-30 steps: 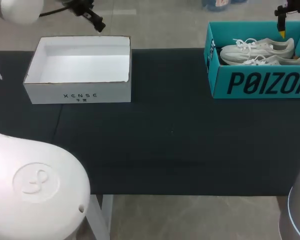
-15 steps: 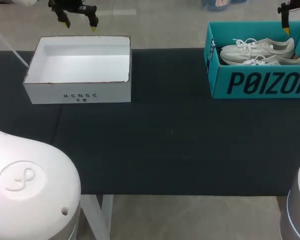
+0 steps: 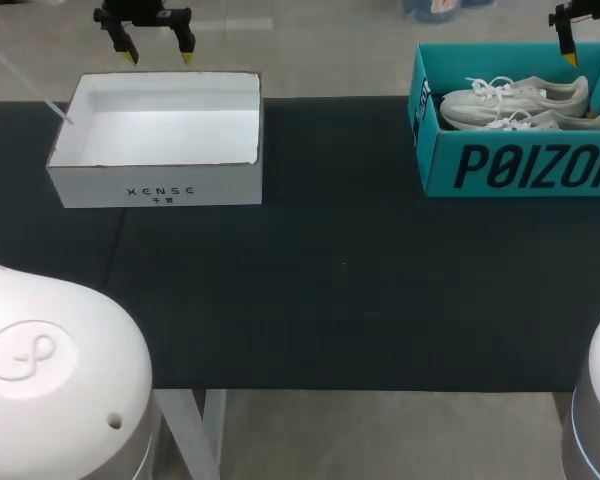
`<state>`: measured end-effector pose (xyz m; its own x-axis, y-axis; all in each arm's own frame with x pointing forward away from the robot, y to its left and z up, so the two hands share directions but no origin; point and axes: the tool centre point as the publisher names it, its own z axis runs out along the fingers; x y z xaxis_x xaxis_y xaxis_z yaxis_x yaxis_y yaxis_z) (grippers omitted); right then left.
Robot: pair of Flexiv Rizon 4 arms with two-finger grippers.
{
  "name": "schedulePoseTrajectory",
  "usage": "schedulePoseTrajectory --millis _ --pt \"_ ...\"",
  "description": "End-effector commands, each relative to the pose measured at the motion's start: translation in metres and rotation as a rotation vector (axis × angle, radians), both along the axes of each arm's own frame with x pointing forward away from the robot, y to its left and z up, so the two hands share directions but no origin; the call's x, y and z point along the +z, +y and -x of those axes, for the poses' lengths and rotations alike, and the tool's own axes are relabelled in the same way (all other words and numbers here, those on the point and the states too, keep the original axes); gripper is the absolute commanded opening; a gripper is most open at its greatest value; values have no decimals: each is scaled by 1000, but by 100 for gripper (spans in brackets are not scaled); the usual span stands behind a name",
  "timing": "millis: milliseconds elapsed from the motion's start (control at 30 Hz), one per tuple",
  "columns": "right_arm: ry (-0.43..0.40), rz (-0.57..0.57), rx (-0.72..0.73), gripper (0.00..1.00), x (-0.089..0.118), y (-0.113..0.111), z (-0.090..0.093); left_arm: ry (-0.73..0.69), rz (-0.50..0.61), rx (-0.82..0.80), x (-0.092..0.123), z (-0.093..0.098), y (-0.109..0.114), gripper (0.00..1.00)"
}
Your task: Take the shoe out of the shoebox, open the shoe tongue, remove and reinsert the insole, then place the shoe into the shoebox
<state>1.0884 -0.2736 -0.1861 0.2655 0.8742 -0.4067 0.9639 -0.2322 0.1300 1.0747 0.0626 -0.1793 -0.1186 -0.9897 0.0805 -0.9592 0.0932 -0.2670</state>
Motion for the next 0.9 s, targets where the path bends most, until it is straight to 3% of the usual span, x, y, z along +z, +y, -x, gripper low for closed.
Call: schedulePoseTrajectory --millis 33,133,300,433,600,767,900 --pt "2 -1 0 100 0 0 -1 1 -1 0 0 0 0 100" --pt "6 -21 1 100 0 -2 0 18 14 36 -4 2 3 100" --pt "-43 -102 28 100 -5 -11 19 84 100 180 -2 16 12 100" --pt "-73 -165 54 100 -3 -15 37 66 106 244 2 16 16 100" --pt "-74 -222 78 100 -2 -23 83 54 78 298 -6 9 17 100" --pt "-88 -152 89 100 -10 -20 120 11 64 384 -16 1 12 100" --pt "-92 -110 63 100 -13 -11 139 2 56 422 -21 -1 8 100"
